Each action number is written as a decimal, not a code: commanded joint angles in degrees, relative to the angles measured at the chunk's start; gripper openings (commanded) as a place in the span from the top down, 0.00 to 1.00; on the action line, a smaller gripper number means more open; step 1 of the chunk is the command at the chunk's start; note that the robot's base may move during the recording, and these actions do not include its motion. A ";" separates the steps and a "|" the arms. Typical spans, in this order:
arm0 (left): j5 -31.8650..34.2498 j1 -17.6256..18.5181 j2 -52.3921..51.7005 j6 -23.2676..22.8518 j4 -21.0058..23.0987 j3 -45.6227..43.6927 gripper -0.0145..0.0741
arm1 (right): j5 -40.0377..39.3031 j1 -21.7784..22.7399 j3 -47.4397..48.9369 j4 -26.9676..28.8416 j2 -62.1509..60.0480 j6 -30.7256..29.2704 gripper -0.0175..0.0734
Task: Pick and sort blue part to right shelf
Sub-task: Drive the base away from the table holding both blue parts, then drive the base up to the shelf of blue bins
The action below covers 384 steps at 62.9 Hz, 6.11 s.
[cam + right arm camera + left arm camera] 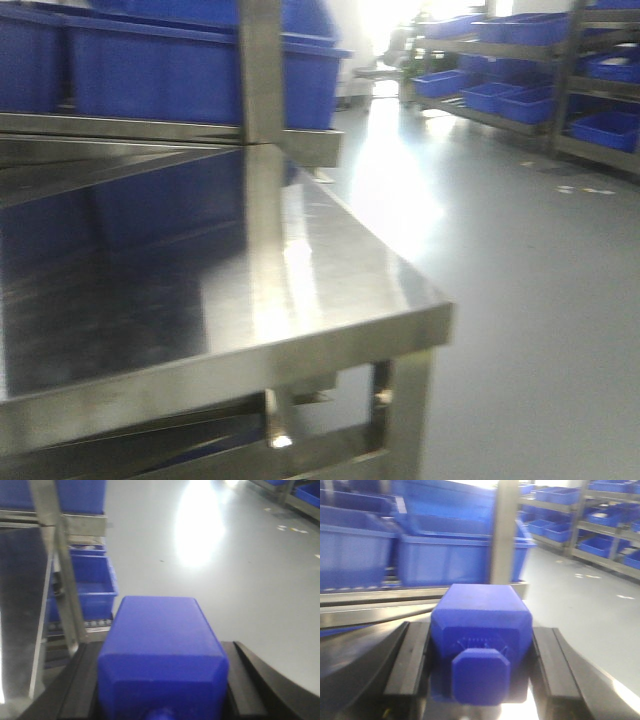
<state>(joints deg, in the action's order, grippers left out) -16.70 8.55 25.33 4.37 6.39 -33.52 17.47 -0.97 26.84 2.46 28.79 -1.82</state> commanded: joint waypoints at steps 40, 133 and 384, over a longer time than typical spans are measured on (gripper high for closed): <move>5.36 -0.09 0.32 -0.05 0.24 -1.72 0.50 | -5.38 0.43 1.86 -0.42 0.10 -0.53 0.48; 5.36 0.16 0.32 -0.05 0.24 -1.72 0.50 | -5.38 0.43 1.86 -0.42 0.10 -0.53 0.48; 5.36 0.06 0.32 -0.05 0.24 -1.72 0.50 | -5.40 0.43 1.86 -0.42 0.07 -0.53 0.48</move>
<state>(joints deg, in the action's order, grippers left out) -16.70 8.55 25.33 4.37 6.30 -33.52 17.47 -0.97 26.84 2.46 28.79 -1.82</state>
